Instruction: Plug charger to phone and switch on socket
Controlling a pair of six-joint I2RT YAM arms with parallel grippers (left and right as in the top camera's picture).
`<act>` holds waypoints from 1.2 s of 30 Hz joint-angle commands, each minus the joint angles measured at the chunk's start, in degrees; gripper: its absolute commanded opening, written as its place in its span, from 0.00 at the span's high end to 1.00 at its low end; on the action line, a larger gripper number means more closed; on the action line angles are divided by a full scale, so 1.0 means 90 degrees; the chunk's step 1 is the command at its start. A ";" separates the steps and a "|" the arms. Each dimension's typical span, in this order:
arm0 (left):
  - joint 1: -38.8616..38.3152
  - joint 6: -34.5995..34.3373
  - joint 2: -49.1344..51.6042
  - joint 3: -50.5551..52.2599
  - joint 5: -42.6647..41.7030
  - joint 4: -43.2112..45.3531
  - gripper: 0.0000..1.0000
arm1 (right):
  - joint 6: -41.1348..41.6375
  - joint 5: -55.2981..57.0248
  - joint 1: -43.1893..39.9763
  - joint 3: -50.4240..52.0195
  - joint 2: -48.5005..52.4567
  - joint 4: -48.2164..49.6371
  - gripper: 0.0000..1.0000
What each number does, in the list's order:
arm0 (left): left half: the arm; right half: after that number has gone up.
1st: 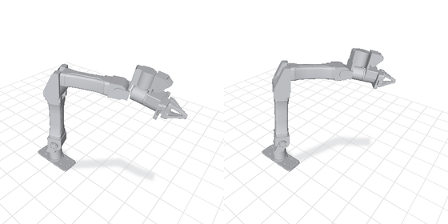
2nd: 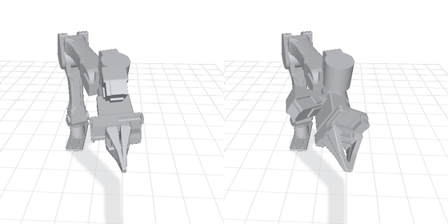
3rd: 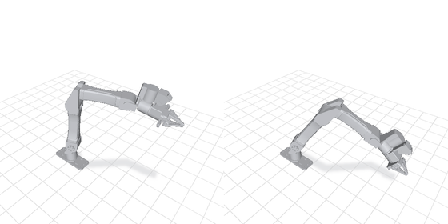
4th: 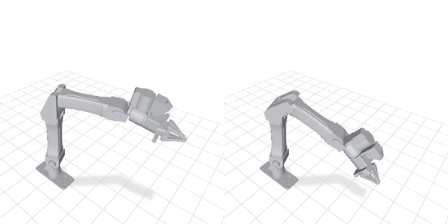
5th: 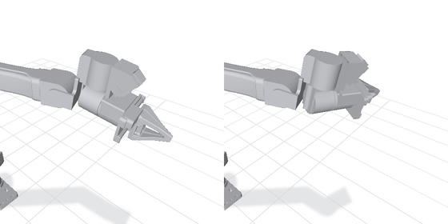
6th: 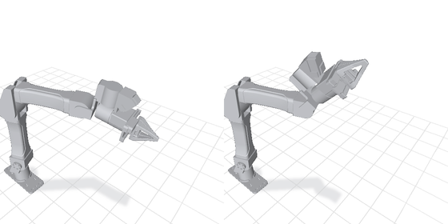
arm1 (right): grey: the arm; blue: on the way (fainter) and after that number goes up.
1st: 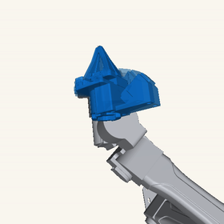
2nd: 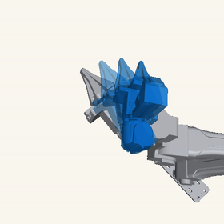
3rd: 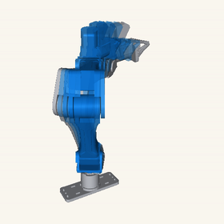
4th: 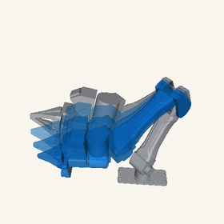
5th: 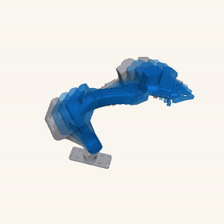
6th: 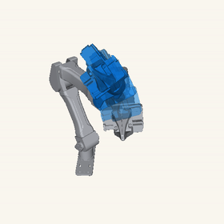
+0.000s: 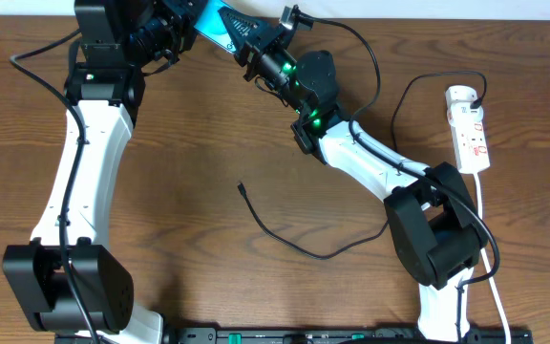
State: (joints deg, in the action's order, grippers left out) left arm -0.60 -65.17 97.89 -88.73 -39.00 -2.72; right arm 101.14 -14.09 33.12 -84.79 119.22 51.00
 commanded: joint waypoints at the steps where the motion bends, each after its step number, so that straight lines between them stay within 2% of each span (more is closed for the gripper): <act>1: 0.0015 0.0015 0.0019 -0.0041 0.0005 0.0068 0.69 | -0.0029 0.0034 0.0036 -0.0104 -0.0053 0.0024 0.99; 7: 0.0015 0.0044 0.0019 -0.0041 -0.0005 0.0066 0.79 | 0.0078 0.0051 0.0034 -0.0104 -0.0053 0.0027 0.99; 25: 0.0015 0.0500 0.0019 -0.0041 -0.0318 0.0051 0.81 | 0.0573 -0.0267 -0.0092 -0.0104 -0.0053 0.0049 0.99; 30: 0.0015 0.0573 0.0019 -0.0041 -0.0357 0.0049 0.92 | 0.0573 -0.0333 -0.0134 -0.0104 -0.0053 0.0051 0.99; 36: 0.0015 0.0573 0.0019 -0.0041 -0.0352 0.0051 0.92 | 0.0568 -0.0338 -0.0134 -0.0104 -0.0053 0.0051 0.99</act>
State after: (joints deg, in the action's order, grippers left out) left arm -0.56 -61.47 98.06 -88.71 -40.88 -2.70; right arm 108.09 -15.66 32.21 -84.82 119.22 51.51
